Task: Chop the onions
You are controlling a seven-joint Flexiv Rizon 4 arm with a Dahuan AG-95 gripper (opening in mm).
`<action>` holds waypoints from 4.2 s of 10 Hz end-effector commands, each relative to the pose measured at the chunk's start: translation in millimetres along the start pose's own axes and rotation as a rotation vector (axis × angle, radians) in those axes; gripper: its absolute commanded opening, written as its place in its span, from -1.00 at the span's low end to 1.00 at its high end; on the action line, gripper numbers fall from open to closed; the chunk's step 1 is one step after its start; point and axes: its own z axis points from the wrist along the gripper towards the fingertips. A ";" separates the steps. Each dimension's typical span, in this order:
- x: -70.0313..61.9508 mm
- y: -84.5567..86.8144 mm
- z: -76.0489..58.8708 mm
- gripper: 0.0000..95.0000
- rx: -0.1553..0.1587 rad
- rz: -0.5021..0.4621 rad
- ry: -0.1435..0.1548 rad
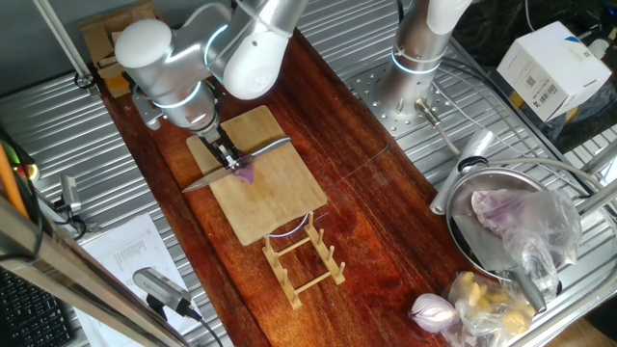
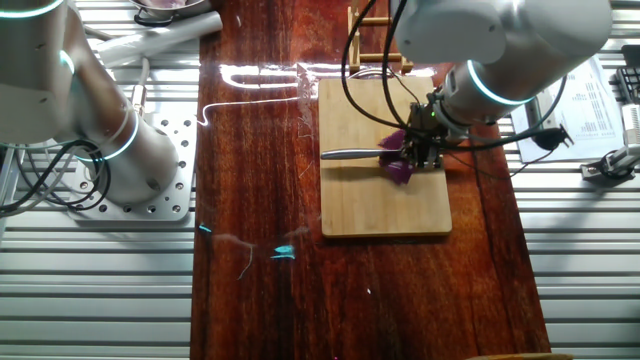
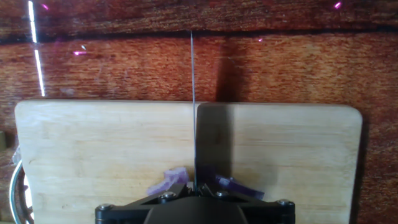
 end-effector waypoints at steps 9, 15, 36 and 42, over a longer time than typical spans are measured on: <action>12.9 8.6 -35.4 -1.00 -0.001 0.013 -0.006; 15.1 31.2 -35.4 -1.00 -0.007 0.067 -0.023; 18.8 30.3 -21.8 -1.00 0.003 0.045 -0.042; 8.1 28.7 9.5 -1.00 -0.006 0.017 -0.047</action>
